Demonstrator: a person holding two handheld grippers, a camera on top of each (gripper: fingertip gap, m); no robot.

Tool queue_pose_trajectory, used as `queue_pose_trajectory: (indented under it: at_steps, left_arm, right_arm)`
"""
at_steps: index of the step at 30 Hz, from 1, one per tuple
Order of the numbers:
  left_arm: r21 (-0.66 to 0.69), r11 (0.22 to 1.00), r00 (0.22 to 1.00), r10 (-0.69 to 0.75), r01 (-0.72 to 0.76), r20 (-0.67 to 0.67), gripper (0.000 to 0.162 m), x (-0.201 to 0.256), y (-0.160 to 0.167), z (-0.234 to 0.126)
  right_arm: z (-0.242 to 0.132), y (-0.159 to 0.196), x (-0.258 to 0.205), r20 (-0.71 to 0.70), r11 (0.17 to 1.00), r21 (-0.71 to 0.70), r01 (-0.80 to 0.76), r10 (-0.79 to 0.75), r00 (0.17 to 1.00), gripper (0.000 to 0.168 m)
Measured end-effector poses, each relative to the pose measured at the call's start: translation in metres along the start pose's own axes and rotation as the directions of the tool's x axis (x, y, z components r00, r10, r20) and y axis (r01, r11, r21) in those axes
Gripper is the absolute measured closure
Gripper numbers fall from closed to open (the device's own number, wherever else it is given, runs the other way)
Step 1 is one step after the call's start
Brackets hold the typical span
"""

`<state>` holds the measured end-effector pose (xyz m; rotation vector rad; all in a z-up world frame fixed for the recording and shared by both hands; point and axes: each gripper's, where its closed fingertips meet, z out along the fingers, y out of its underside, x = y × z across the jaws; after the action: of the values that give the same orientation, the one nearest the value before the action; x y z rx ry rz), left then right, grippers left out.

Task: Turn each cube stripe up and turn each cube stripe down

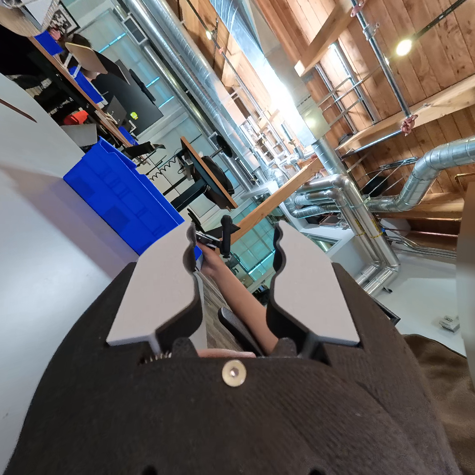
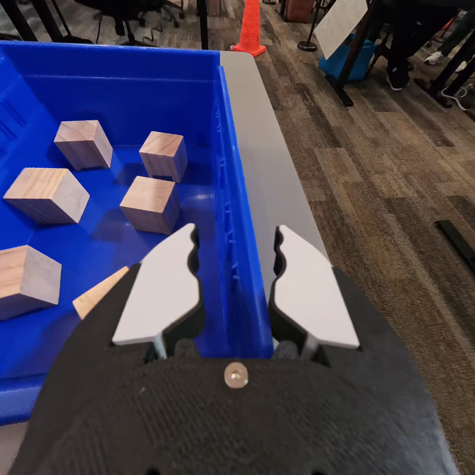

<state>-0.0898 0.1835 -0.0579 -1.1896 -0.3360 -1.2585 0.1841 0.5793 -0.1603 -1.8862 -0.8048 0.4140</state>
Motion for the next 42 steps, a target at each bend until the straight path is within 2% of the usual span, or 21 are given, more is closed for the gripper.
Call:
queue_pose_trajectory:
  at_steps: [3, 5, 8, 13, 22, 33, 38, 40, 42]
  left_arm:
    - [0.008, 1.0, 1.0, 0.006, -0.006, 0.007, 0.104, 0.001, -0.001, -0.003]
    - [0.01, 1.0, 1.0, 0.005, -0.006, 0.009, 0.104, 0.001, -0.001, -0.004]
    - [0.006, 1.0, 1.0, 0.003, -0.003, 0.011, 0.104, 0.0, -0.001, -0.003]
    - [-0.004, 1.0, 1.0, -0.001, 0.001, 0.01, 0.104, -0.001, 0.001, -0.001]
    - [-0.003, 0.999, 0.999, 0.032, -0.032, 0.025, 0.106, 0.0, -0.001, -0.003]
    - [-0.005, 1.0, 1.0, 0.019, -0.019, 0.021, 0.106, 0.0, 0.0, -0.003]
    - [-0.005, 1.0, 1.0, 0.021, -0.021, 0.023, 0.106, -0.001, 0.0, -0.003]
    - [-0.005, 1.0, 0.999, 0.02, -0.02, 0.026, 0.106, -0.001, 0.0, -0.004]
    - [-0.005, 1.0, 0.999, 0.018, -0.018, 0.029, 0.106, -0.001, 0.001, -0.005]
  right_arm:
    - [0.0, 0.004, -0.001, 0.077, 0.988, -0.066, -0.139, 0.144, 0.987, 0.15]
    - [-0.001, 0.002, -0.007, 0.186, 0.961, -0.071, -0.267, 0.276, 0.943, 0.161]
    - [-0.001, 0.001, -0.007, 0.184, 0.97, -0.04, -0.241, 0.244, 0.952, 0.161]
    - [-0.005, -0.006, -0.011, 0.222, 0.925, -0.058, -0.376, 0.379, 0.898, 0.16]
    - [-0.003, -0.01, -0.033, 0.261, 0.897, -0.093, -0.432, 0.44, 0.859, 0.161]
    - [-0.01, 0.0, -0.063, 0.316, 0.923, -0.196, -0.331, 0.379, 0.87, 0.158]
    - [-0.026, -0.017, -0.066, 0.458, 0.892, -0.199, -0.406, 0.451, 0.767, 0.134]
    - [-0.028, -0.02, -0.061, 0.448, 0.909, -0.192, -0.37, 0.417, 0.791, 0.128]
    - [-0.027, -0.013, -0.058, 0.403, 0.945, -0.208, -0.252, 0.318, 0.858, 0.119]
